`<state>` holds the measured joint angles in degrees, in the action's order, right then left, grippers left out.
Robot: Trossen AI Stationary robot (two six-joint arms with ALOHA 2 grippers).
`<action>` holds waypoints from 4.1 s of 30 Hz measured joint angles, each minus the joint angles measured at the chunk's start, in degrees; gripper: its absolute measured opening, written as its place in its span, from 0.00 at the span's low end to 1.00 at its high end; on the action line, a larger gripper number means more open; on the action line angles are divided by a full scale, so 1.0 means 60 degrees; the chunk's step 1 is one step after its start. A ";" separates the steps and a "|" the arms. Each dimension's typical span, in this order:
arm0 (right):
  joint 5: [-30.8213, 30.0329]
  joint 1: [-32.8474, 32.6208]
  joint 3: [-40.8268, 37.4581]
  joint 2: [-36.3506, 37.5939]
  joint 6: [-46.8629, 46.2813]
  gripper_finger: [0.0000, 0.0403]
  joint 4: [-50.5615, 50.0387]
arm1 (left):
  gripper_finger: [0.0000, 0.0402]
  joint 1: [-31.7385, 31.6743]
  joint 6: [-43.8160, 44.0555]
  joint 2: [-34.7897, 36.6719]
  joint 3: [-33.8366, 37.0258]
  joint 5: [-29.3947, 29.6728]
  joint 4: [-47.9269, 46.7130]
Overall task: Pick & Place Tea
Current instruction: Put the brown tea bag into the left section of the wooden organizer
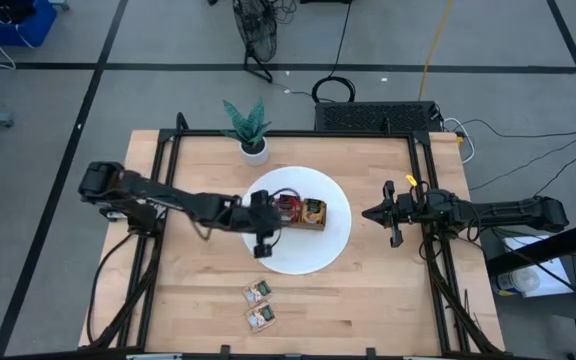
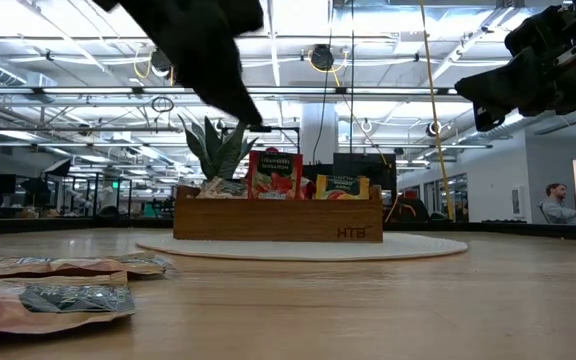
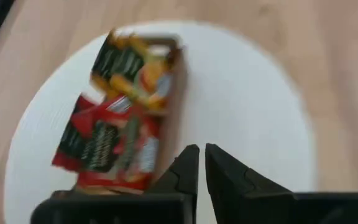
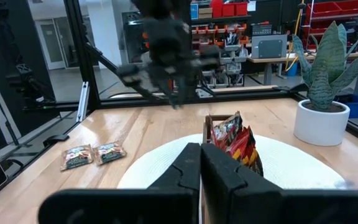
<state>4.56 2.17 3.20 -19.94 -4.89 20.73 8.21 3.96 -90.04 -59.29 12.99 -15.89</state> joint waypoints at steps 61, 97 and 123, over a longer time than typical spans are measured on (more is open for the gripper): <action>0.0000 0.0000 0.0000 0.0000 0.0001 0.01 -0.0003 | 0.59 0.4182 0.5153 -0.2877 -0.2284 -0.0674 -0.4335; 0.0003 -0.0004 0.0000 0.0000 -0.0003 0.01 0.0004 | 0.59 0.3358 0.9233 -0.5034 -0.4907 -0.1984 -0.7992; 0.0000 0.0000 0.0000 0.0004 -0.0002 0.01 0.0005 | 0.56 0.3398 1.3188 -0.5045 -0.3848 -0.3126 -0.7510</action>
<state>4.56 2.17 3.20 -19.92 -4.90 20.76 28.60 83.09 -120.31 -82.37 -5.77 -60.95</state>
